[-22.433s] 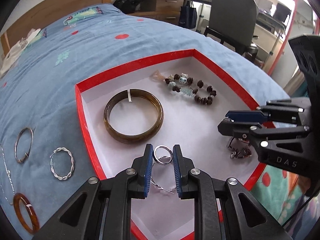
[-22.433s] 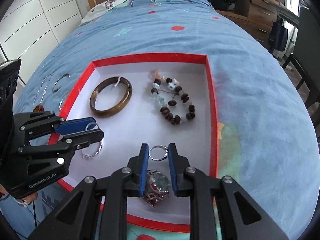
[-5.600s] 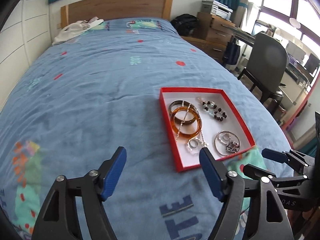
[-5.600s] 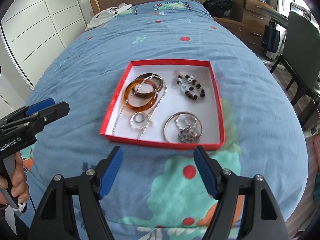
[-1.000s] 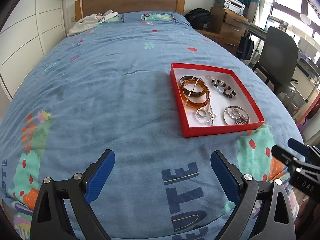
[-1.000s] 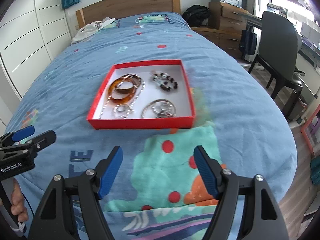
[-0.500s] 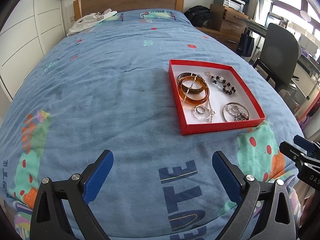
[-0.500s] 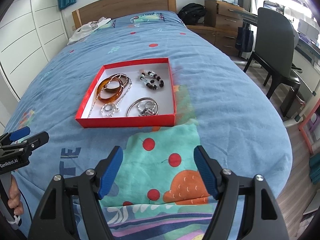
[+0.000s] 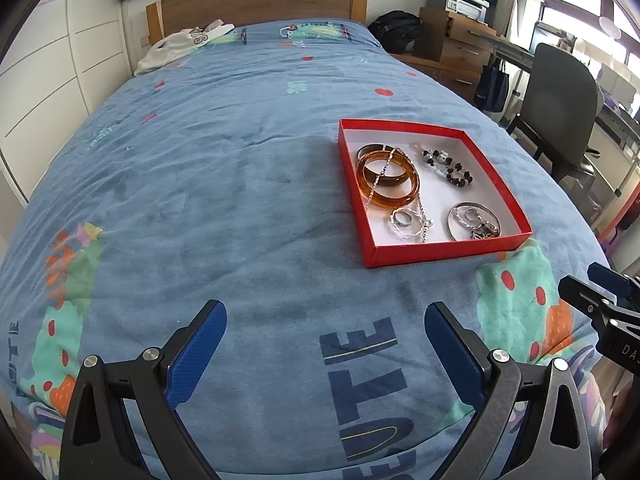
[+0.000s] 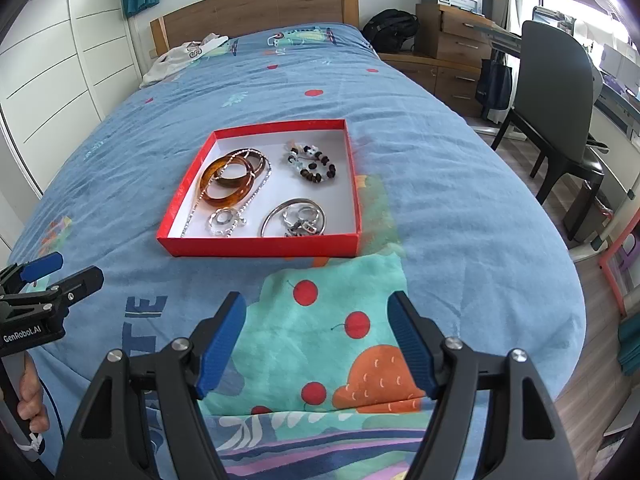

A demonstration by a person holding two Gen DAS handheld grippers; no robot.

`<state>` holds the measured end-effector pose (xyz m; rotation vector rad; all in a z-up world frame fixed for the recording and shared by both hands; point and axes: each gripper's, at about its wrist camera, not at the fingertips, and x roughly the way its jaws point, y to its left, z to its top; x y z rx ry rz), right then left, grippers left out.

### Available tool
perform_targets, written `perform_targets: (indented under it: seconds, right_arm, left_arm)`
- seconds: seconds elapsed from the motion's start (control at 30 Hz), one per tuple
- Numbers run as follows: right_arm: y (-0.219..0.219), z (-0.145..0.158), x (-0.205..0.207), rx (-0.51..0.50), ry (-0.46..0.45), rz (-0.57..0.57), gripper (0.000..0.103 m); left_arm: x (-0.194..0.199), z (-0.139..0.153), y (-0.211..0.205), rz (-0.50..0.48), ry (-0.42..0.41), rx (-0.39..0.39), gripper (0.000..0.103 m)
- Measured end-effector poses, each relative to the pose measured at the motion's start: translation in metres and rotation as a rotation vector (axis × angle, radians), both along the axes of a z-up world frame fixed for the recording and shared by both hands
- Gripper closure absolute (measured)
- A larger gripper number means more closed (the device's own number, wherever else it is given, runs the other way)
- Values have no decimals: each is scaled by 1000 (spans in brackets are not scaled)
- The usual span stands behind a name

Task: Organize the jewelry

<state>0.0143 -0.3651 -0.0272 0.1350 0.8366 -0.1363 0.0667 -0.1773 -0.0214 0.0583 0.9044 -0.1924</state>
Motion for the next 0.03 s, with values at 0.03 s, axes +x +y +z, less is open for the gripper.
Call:
perform_targets:
  seconds: [0.03]
  right_arm:
    - [0,0,0,-1,0,1,31]
  left_arm:
    - [0,0,1,1,1,-1,5]
